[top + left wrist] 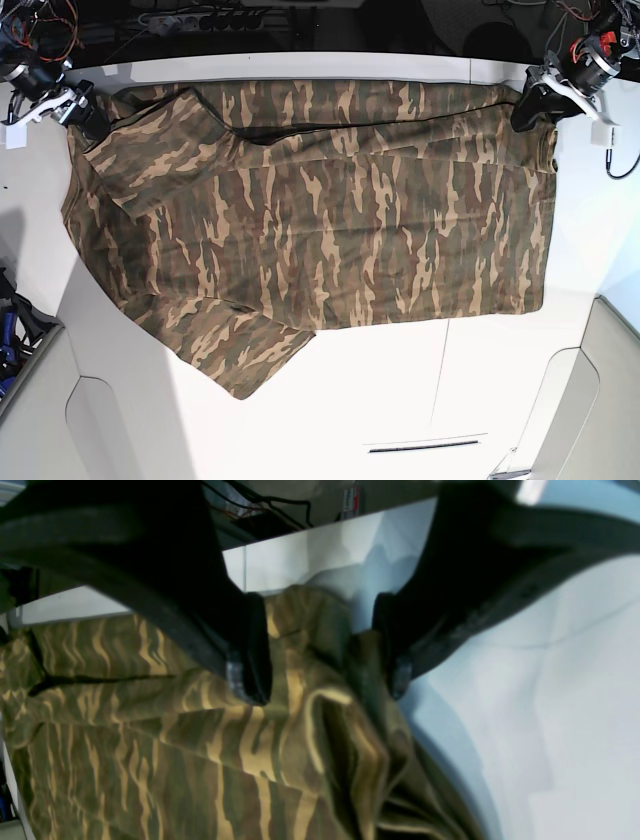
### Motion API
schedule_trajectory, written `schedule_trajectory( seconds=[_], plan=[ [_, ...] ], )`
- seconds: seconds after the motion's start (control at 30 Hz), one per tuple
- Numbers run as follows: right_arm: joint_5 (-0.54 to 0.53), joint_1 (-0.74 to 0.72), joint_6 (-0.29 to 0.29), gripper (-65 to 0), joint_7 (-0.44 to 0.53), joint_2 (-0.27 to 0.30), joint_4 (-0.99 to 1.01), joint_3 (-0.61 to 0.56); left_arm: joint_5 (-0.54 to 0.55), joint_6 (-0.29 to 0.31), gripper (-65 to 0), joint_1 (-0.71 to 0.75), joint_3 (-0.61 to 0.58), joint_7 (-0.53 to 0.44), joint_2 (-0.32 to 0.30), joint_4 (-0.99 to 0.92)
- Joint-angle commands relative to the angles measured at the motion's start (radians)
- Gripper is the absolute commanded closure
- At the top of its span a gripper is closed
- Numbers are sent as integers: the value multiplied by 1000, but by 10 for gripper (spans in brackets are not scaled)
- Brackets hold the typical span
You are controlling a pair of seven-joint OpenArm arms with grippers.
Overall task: Fold the T-shirt properly
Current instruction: 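Open both grippers and release the shirt, then grasp the shirt's hem corners with both grippers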
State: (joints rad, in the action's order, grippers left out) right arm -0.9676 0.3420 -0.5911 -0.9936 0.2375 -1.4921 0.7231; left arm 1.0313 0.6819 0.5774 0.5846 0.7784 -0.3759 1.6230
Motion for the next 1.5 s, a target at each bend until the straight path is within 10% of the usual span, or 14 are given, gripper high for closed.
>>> schedule_trajectory(
  seconds=[0.0,0.77,1.47],
  plan=[
    [-18,-12,-7,-323,17,17,-16,25,28,16,-335,1,34,-19,-15,18],
    [253,-379,27,-323,177,68,12,126,-110,16,-336,-242,230,-90,-93,-8],
    [522,-762,46,-323,401,70,521,-84,-440,6,-410,-818,-188,-335,-223,-717]
  ],
)
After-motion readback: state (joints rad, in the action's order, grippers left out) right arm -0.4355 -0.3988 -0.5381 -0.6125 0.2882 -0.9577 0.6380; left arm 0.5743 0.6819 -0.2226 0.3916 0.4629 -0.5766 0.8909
